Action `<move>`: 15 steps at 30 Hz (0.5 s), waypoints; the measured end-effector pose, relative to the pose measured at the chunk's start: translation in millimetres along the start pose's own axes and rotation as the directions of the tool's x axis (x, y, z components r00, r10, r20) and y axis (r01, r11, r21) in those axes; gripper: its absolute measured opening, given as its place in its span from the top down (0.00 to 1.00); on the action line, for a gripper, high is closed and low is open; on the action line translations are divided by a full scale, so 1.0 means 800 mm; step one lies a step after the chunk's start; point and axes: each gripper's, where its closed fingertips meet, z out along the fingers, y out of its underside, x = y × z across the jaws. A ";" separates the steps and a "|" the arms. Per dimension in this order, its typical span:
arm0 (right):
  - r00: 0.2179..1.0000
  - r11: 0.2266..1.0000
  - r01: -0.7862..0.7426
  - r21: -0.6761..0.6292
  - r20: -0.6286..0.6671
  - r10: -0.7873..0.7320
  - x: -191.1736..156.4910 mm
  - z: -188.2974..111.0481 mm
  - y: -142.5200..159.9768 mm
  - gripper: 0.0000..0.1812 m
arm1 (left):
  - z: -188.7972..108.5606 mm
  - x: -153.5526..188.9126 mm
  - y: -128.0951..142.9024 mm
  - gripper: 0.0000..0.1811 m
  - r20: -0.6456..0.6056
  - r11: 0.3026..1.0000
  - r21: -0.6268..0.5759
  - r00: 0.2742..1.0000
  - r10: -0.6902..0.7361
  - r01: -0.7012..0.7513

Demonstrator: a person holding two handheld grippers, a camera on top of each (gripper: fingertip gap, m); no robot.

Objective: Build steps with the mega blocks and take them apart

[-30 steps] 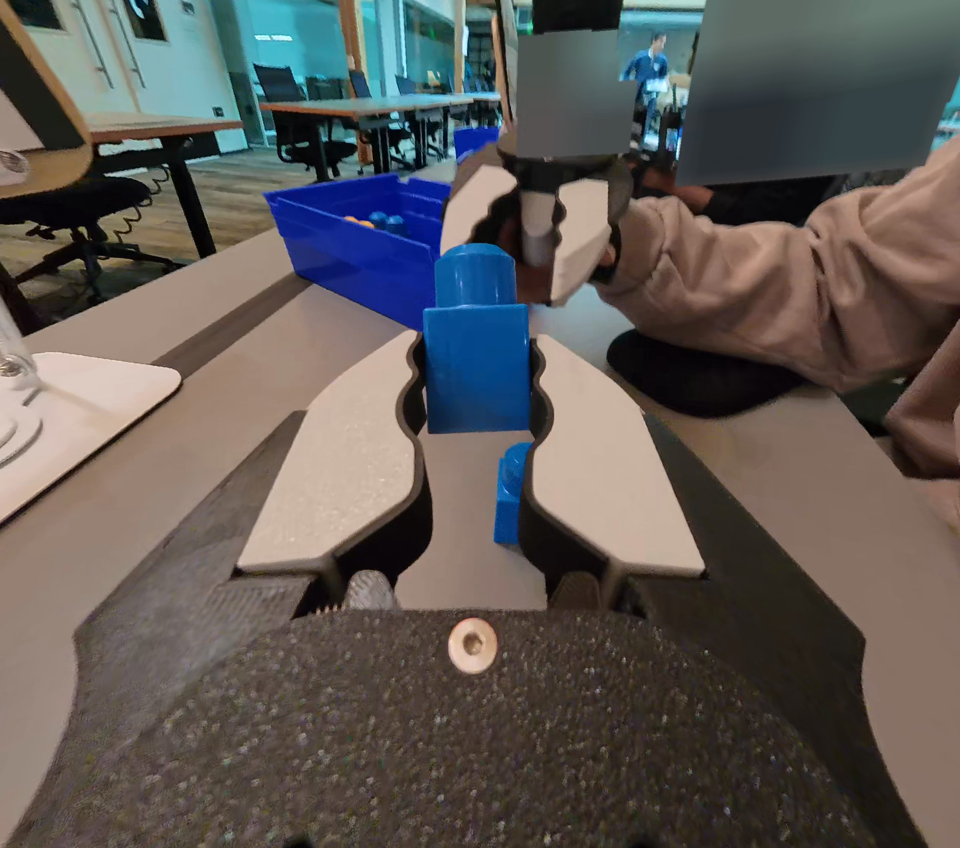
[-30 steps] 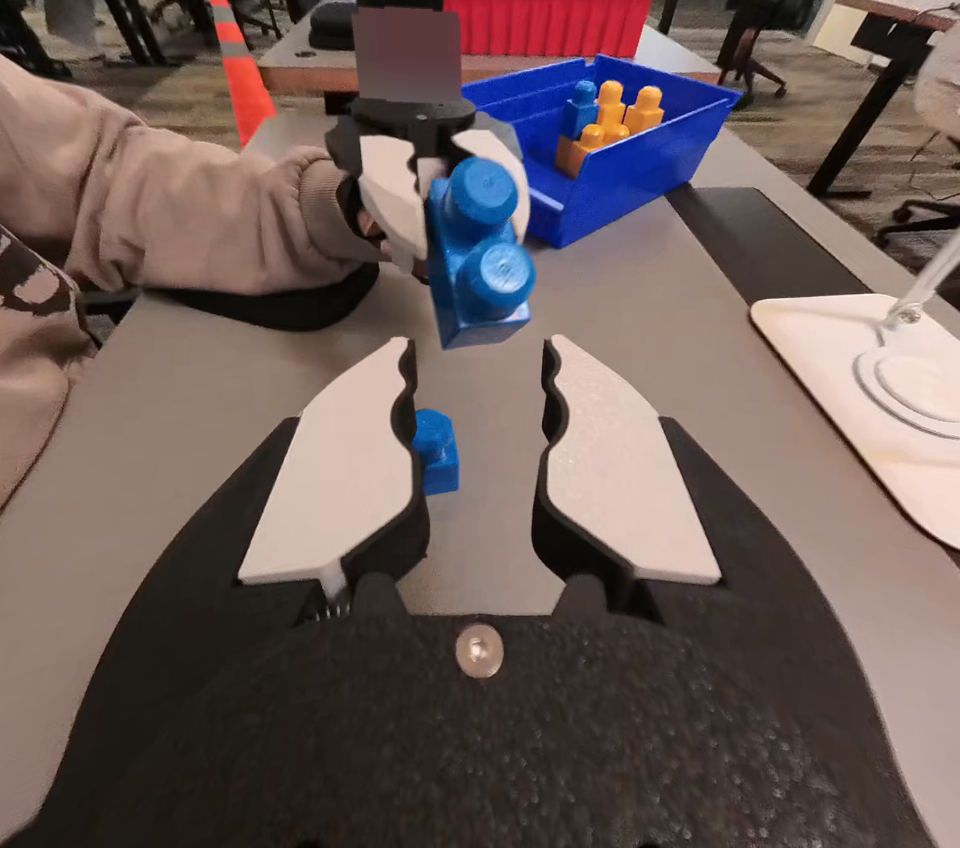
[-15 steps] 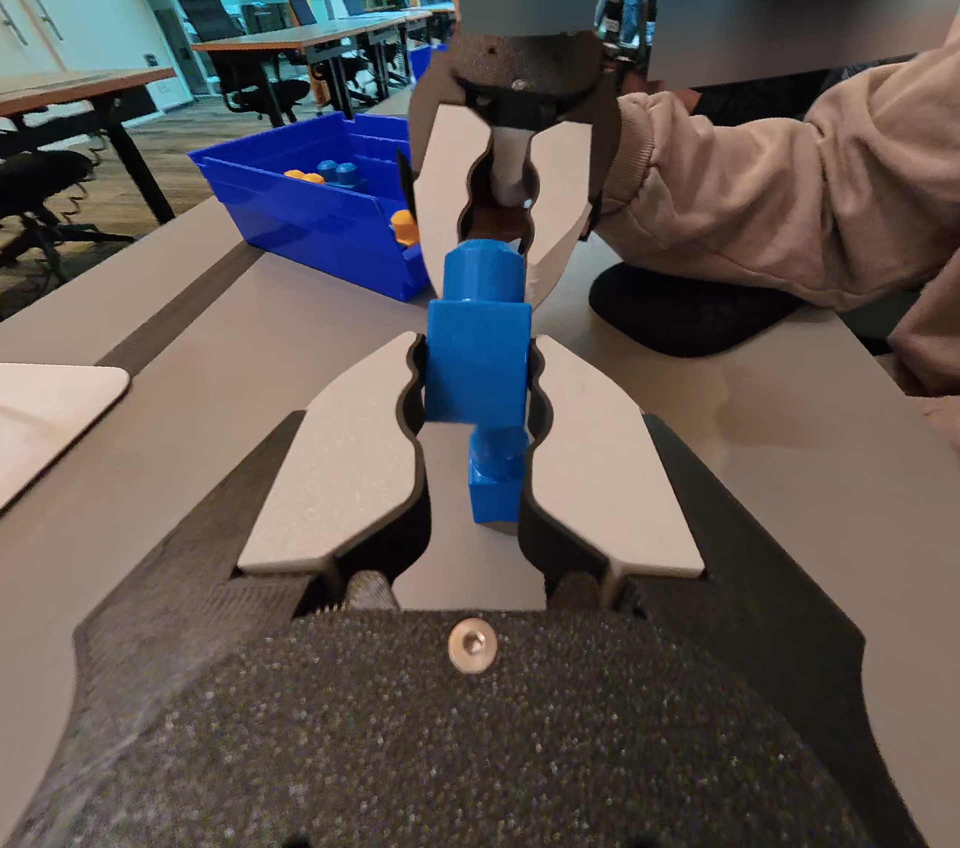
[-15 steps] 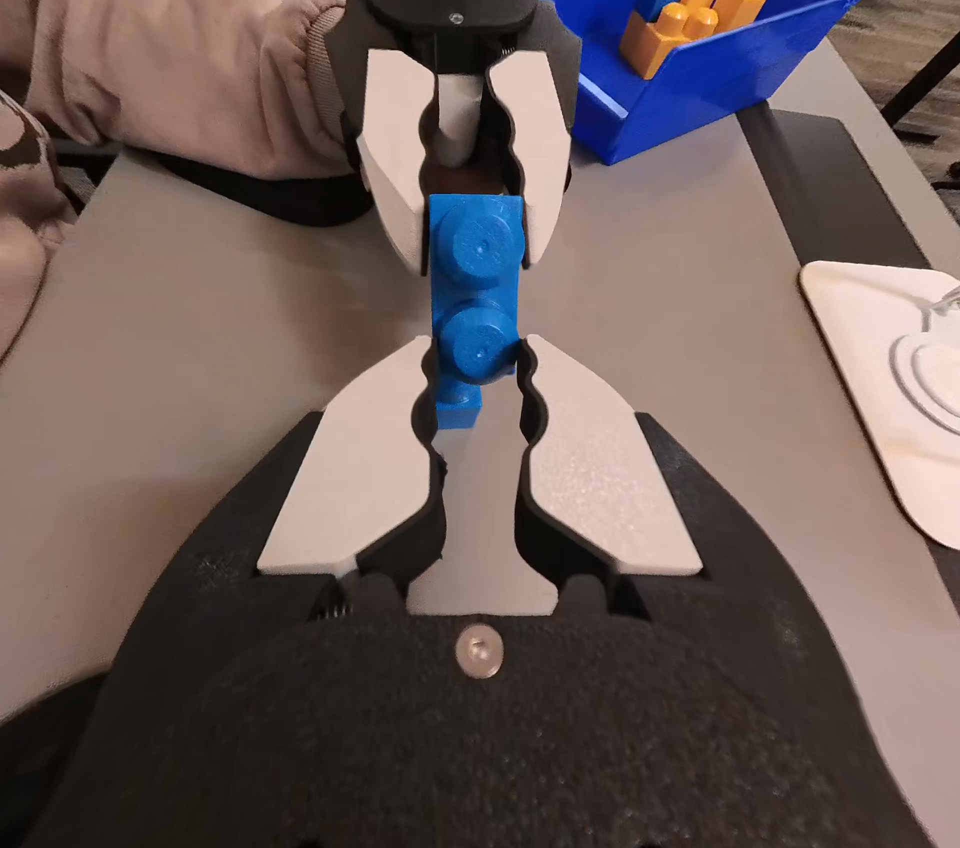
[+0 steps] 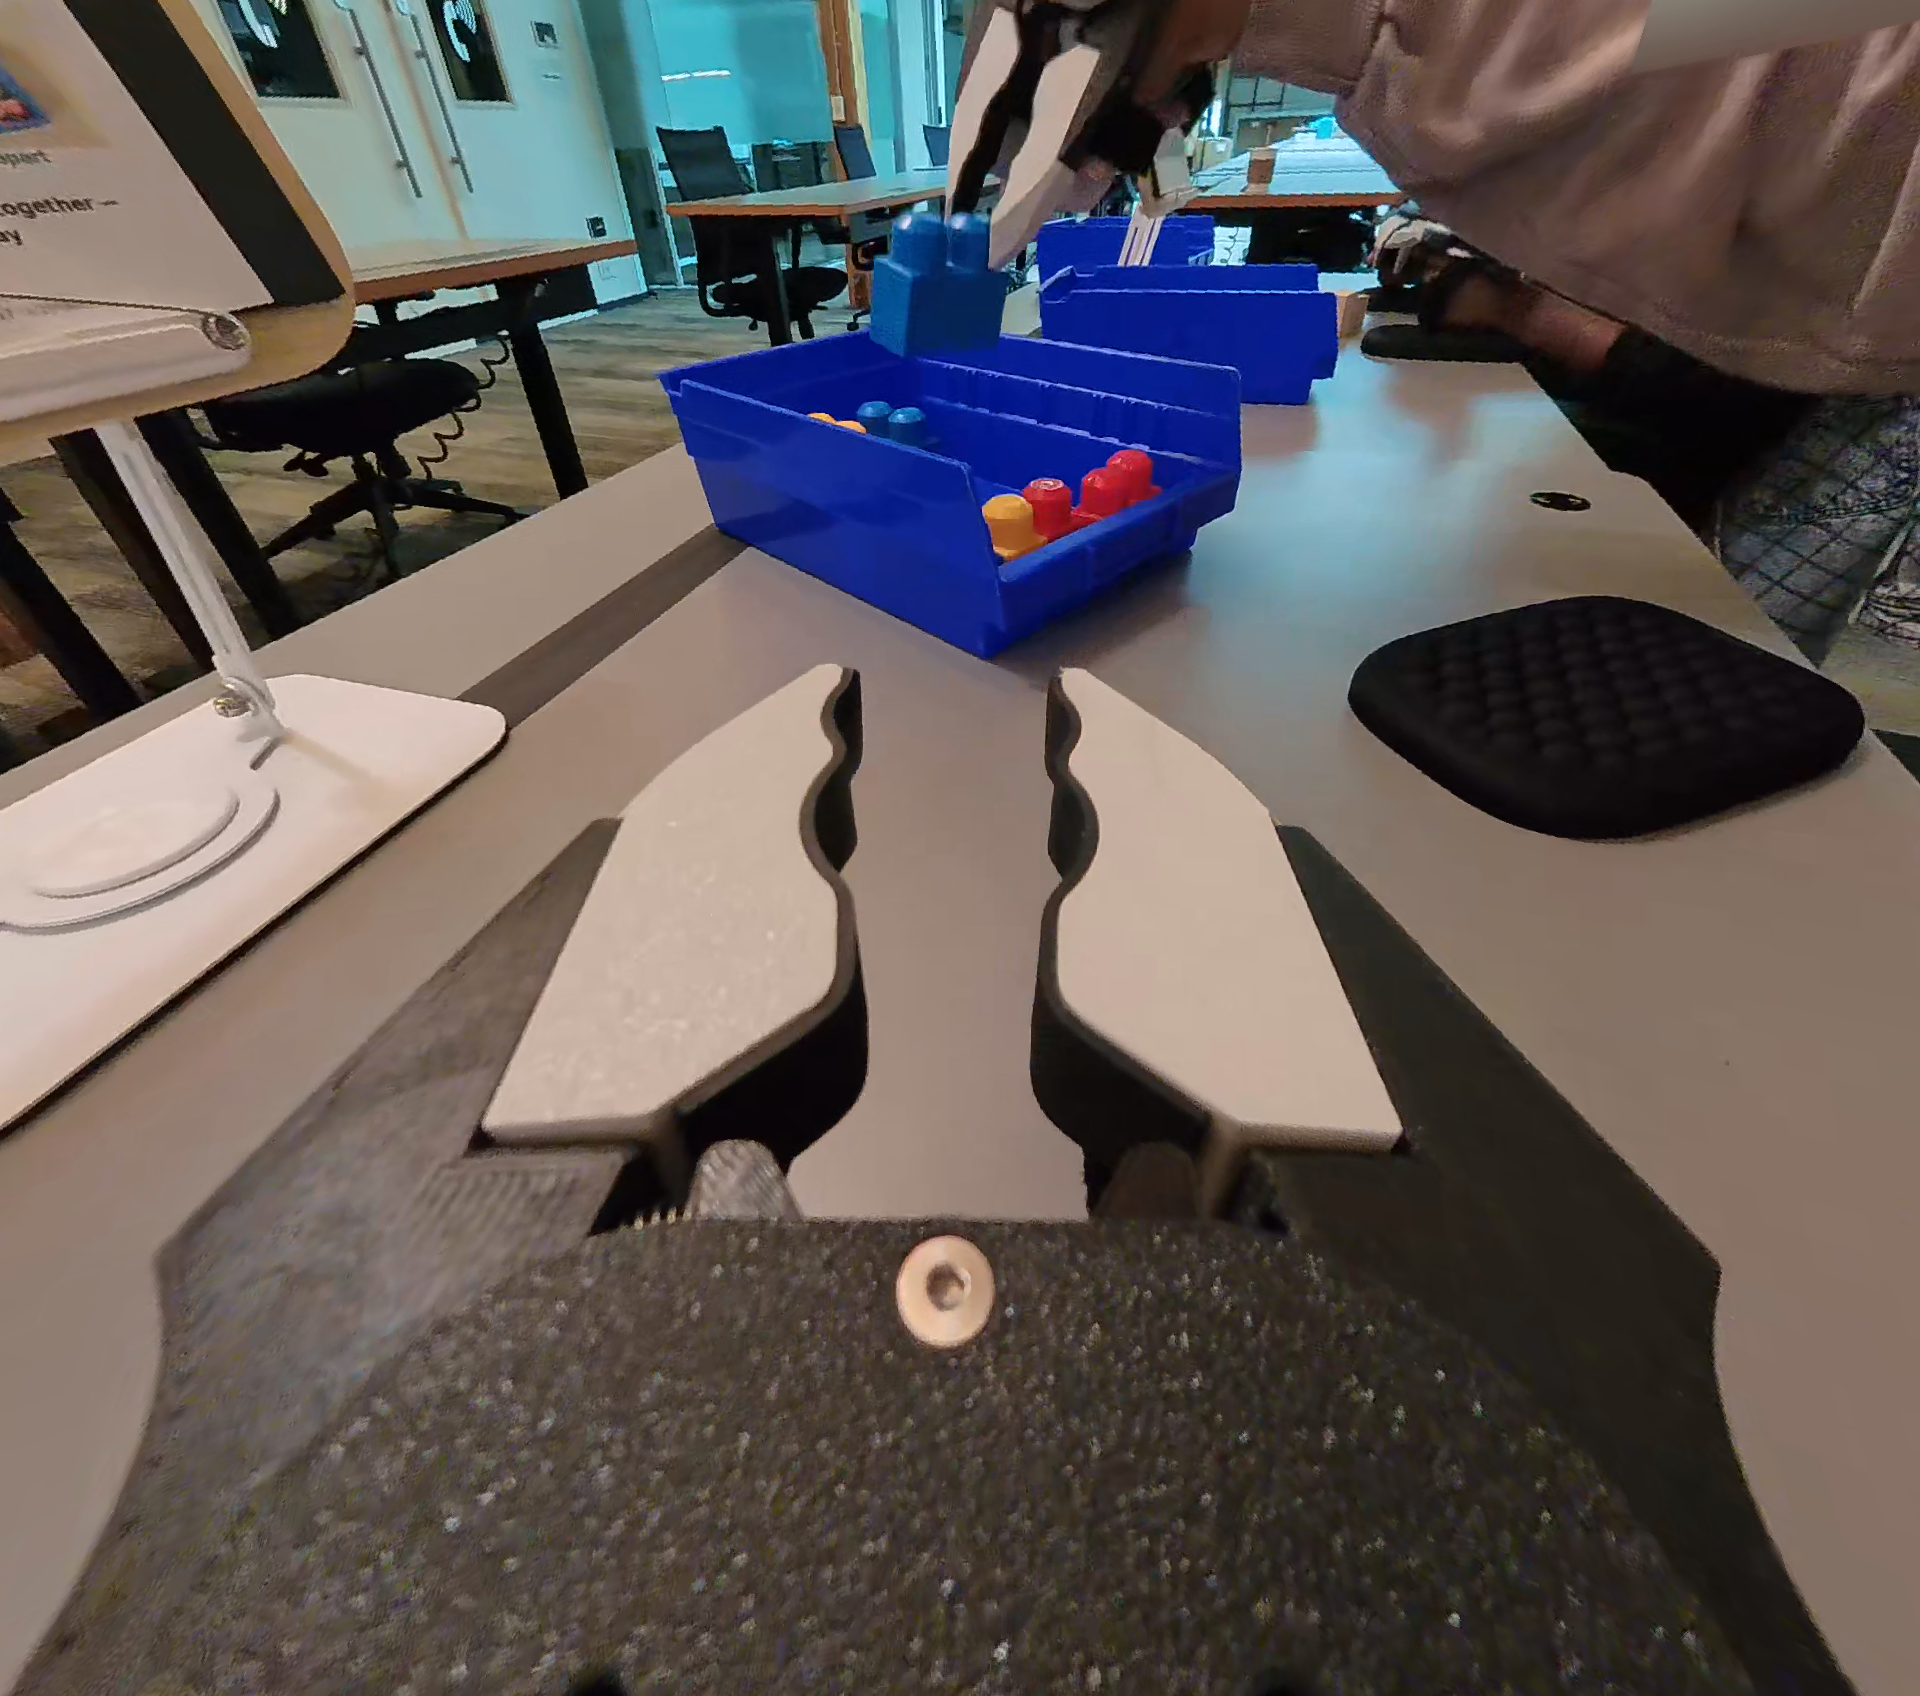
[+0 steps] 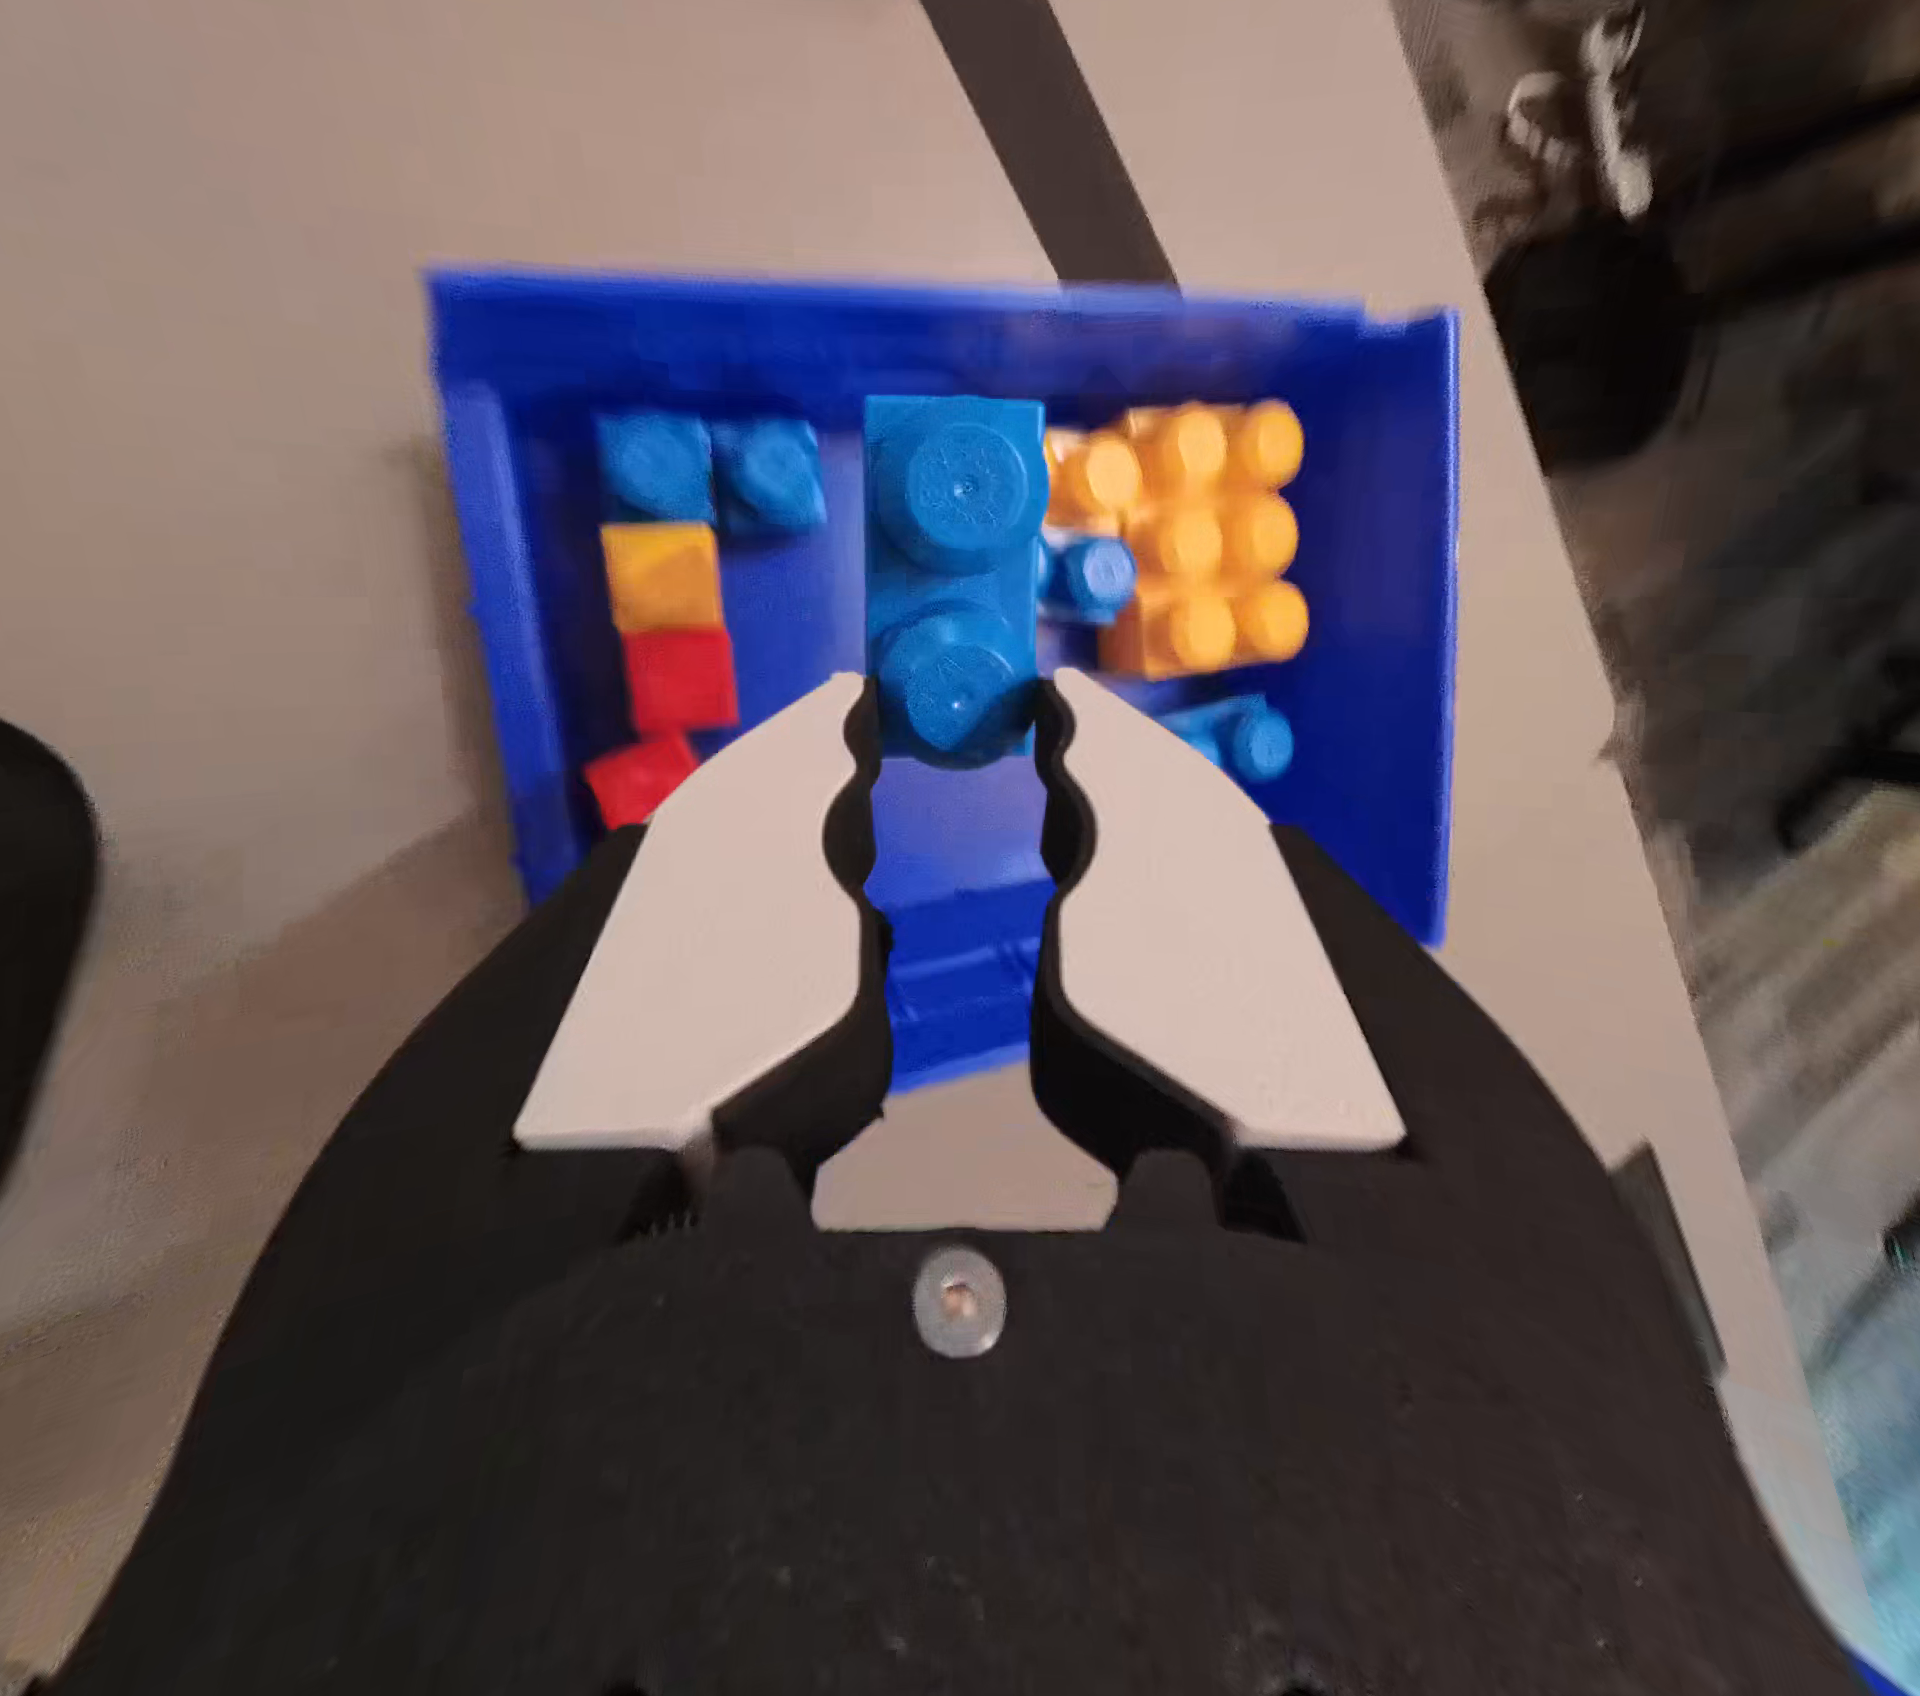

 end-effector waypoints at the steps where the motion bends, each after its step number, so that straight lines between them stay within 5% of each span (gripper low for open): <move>1: 1.000 0.999 0.004 -0.045 0.000 -0.004 0.011 0.007 0.016 0.85 | 0.000 0.001 0.001 0.82 -0.002 1.000 -0.002 1.000 0.002 -0.002; 9: 0.999 0.923 -0.026 -0.385 0.026 0.040 0.034 0.080 0.108 0.84 | -0.001 -0.001 0.003 0.83 0.005 1.000 -0.016 1.000 0.016 -0.016; 15: 0.898 0.791 -0.434 -0.432 -0.133 0.420 0.036 0.121 0.122 0.84 | 0.001 -0.001 0.006 0.84 0.002 1.000 -0.025 1.000 0.015 -0.014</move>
